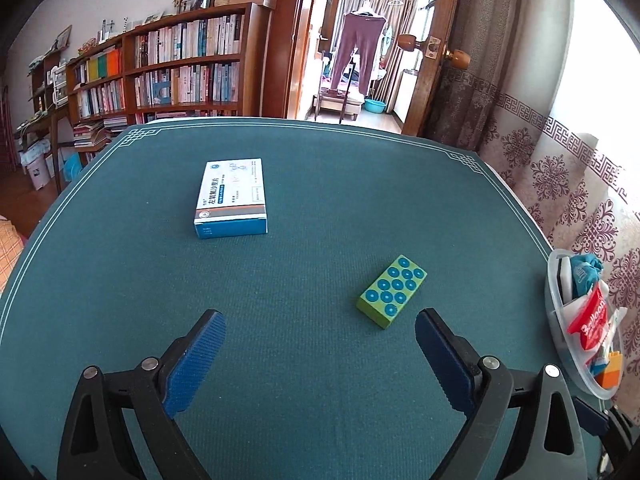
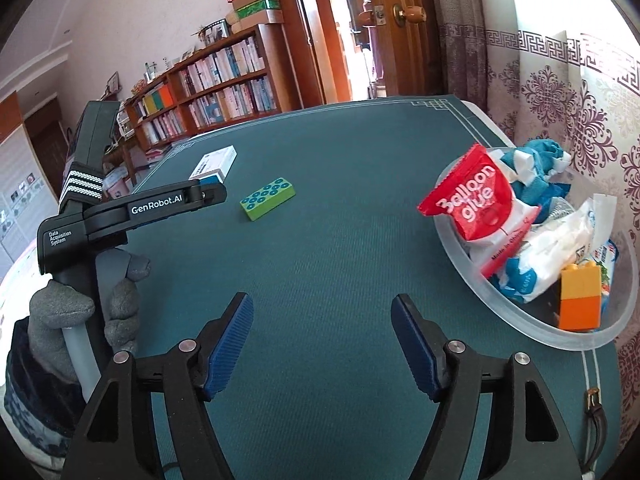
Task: Organize objects
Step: 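Withdraw both open grippers from the bowl toward the remaining items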
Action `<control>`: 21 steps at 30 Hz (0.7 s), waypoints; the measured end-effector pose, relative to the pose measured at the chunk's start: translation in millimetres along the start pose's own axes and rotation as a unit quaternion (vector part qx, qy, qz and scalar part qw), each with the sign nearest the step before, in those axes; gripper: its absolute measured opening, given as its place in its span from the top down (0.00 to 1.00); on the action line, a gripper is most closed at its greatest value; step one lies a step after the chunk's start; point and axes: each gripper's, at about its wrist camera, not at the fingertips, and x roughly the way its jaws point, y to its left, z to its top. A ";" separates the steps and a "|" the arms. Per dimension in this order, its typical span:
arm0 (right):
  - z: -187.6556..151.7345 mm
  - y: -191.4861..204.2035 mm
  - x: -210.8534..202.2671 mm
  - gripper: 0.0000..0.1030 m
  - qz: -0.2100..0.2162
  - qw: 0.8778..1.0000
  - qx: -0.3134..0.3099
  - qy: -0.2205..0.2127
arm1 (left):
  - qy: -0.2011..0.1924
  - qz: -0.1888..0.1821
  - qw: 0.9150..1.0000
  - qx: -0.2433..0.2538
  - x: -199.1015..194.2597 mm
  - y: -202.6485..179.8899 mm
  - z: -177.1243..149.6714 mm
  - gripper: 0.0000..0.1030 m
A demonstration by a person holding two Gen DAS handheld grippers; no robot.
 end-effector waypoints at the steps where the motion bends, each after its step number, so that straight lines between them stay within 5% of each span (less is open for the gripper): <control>1: 3.3 0.8 7.2 0.29 0.004 1.000 0.004 0.006 | -0.003 0.006 1.000 0.000 -0.5 3.1 0.0 0.04; 21: 74.3 45.7 117.1 0.27 0.024 0.998 -0.039 0.030 | 0.005 0.042 0.997 -0.060 8.0 62.1 -0.2 0.02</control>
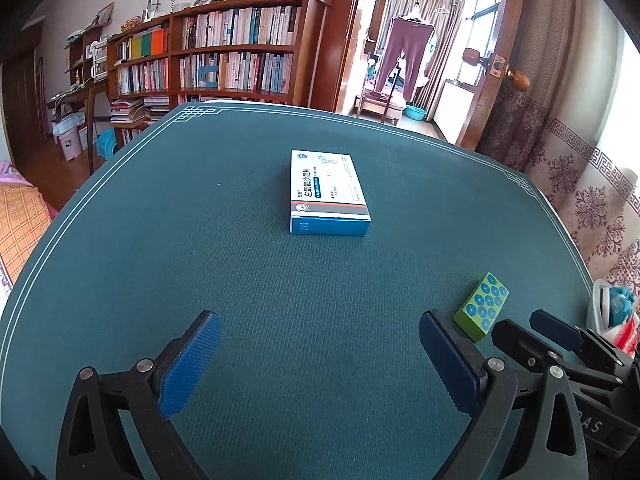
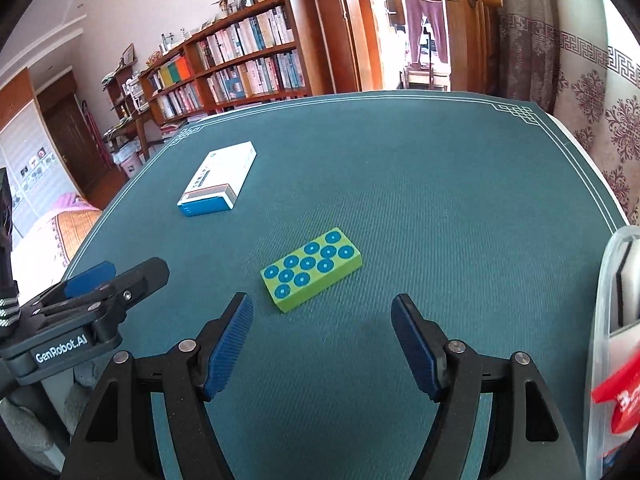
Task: Organize objects
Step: 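Grasp the green dotted block with the right gripper, then grasp the white medicine box with the left gripper while the right holds the green block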
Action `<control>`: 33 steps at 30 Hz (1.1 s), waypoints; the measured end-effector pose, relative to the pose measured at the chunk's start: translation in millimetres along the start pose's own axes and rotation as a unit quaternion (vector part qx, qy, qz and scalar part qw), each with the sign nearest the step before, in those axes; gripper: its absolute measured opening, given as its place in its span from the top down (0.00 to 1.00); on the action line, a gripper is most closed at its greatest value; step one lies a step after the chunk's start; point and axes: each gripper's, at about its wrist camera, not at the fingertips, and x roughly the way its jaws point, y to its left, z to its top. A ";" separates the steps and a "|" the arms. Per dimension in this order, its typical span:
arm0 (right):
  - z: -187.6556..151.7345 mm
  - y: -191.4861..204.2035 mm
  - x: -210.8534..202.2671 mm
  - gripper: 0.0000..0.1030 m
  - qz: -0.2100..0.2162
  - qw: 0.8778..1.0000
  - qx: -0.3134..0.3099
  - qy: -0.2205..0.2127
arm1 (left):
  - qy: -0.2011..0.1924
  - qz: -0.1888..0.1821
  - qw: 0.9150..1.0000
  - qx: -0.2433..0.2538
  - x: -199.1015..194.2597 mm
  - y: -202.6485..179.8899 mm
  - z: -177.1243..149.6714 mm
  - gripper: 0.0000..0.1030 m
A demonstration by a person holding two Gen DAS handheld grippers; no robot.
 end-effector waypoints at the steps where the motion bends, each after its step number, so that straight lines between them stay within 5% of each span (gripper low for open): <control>1: 2.8 -0.6 2.3 0.24 0.000 1.000 0.000 -0.001 | 0.001 -0.002 1.000 -0.003 0.5 1.4 -0.1 0.02; 11: 15.7 5.7 28.4 0.23 0.018 0.999 -0.041 0.020 | 0.006 0.000 1.000 -0.024 1.9 10.9 -1.4 0.02; 19: 12.5 28.5 39.0 0.24 -0.027 0.994 -0.101 0.031 | 0.007 0.001 1.000 -0.026 4.3 11.5 -3.0 0.02; 22: 13.4 26.0 38.6 0.35 -0.040 0.994 -0.095 0.026 | 0.008 0.004 1.000 -0.027 5.3 11.8 -3.5 0.02; 33: 13.8 19.0 36.2 0.35 -0.042 0.996 -0.078 0.021 | 0.022 -0.001 0.999 -0.036 11.8 9.4 6.2 0.02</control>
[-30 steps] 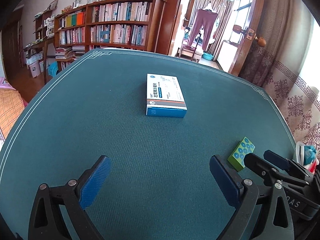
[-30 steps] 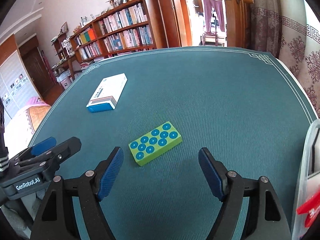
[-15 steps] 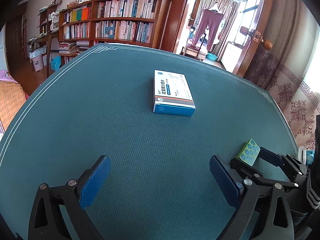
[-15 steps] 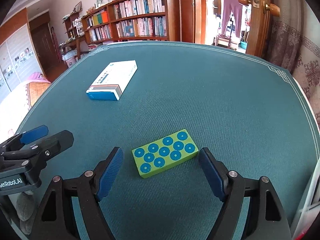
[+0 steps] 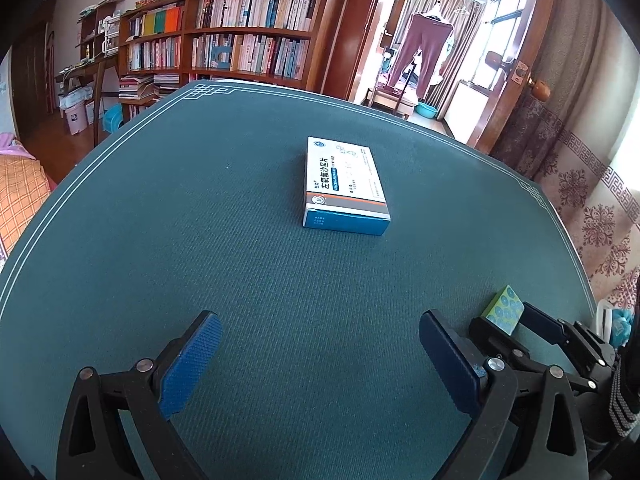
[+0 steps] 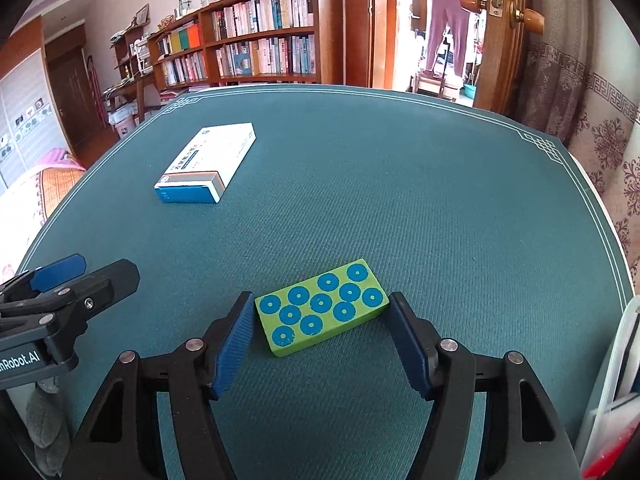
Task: Organize objects
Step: 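Grasp the white medicine box with the left gripper while the right holds the green block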
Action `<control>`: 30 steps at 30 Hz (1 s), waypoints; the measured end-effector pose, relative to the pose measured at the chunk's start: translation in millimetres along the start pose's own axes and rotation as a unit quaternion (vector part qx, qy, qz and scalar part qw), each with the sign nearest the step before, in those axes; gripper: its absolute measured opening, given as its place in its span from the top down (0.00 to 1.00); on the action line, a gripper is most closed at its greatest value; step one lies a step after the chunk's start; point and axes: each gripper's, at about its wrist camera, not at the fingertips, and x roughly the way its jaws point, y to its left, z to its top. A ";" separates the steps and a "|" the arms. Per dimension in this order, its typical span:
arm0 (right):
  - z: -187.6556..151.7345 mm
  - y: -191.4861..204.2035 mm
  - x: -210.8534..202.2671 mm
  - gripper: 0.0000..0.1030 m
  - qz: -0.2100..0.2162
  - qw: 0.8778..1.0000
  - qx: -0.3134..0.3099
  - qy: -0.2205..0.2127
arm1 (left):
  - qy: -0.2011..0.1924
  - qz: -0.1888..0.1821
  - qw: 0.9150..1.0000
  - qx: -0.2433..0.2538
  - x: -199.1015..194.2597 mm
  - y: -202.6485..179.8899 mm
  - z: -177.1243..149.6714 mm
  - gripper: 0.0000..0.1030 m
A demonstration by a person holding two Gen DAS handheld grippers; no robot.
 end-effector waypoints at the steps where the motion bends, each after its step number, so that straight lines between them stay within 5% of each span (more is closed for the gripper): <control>1: -0.3 0.0 0.1 0.35 0.000 1.000 0.000 0.000 | 0.001 0.002 1.000 0.001 0.6 -0.9 2.4 0.02; 23: -1.6 -4.0 -2.3 0.35 0.014 1.000 0.013 -0.004 | -0.006 0.060 0.997 0.037 68.7 -29.5 71.0 0.02; 30: -1.7 -3.7 -2.3 0.35 0.012 1.000 0.012 -0.004 | 0.009 0.059 0.998 0.030 82.4 -21.4 79.4 0.11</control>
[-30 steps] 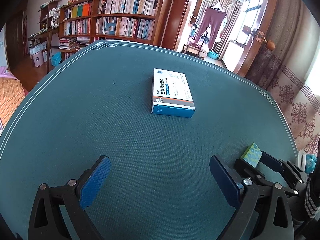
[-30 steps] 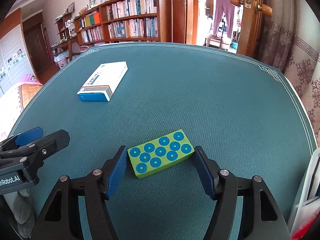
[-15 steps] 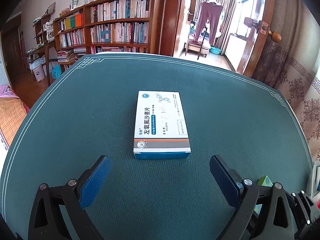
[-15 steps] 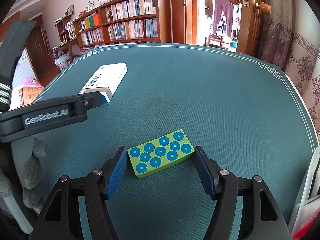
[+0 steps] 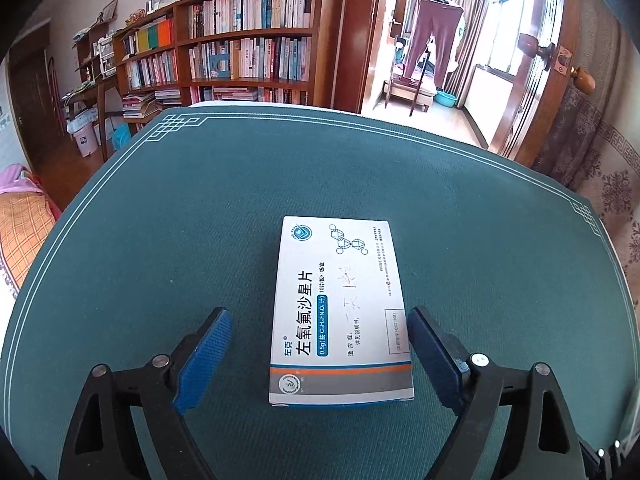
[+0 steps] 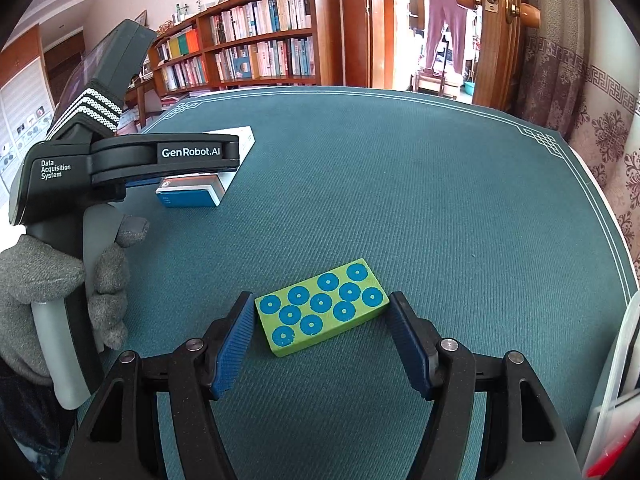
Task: Organize objects
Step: 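Grasp the white medicine box with the left gripper while the right holds the green block, then carry the green block and medicine box toward the bowl with both grippers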
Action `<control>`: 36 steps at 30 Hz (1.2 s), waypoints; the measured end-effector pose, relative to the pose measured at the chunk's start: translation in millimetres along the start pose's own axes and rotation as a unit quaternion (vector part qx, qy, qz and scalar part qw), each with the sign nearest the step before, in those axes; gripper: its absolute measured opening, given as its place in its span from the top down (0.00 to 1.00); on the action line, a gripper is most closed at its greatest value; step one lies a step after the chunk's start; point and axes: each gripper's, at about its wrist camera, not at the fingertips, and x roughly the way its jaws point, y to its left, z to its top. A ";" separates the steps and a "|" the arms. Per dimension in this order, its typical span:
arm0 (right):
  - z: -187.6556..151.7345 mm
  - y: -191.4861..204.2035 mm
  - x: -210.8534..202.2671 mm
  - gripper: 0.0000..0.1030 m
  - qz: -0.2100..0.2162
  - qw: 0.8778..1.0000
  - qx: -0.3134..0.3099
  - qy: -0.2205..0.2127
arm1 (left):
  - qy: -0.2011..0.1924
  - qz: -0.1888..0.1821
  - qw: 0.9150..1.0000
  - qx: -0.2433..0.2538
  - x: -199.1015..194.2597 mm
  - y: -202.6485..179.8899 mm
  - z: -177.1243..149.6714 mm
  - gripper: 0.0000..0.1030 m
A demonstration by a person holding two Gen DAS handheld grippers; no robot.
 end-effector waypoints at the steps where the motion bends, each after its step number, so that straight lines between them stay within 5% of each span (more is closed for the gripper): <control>1: -0.1 0.3 0.0 0.35 -0.001 1.000 0.000 0.000 | 0.003 -0.003 1.000 -0.002 1.3 1.1 -0.2 0.13; 8: 0.0 0.3 0.0 0.35 -0.001 1.000 -0.001 0.000 | -0.001 -0.007 1.000 0.015 -0.9 -3.2 -3.1 0.25; 10: 0.2 0.5 0.1 0.35 -0.002 1.000 -0.001 0.000 | -0.006 -0.011 1.000 0.025 -3.1 -5.6 -4.6 0.36; 25: 0.9 -1.6 1.9 0.35 -0.016 1.000 -0.008 0.002 | -0.057 -0.084 0.994 0.048 -46.4 -20.1 -9.1 0.36; 36: -12.0 -14.1 -29.0 0.35 -0.013 0.999 0.034 -0.039 | -0.073 -0.113 0.990 0.029 -68.7 -15.9 -4.2 0.36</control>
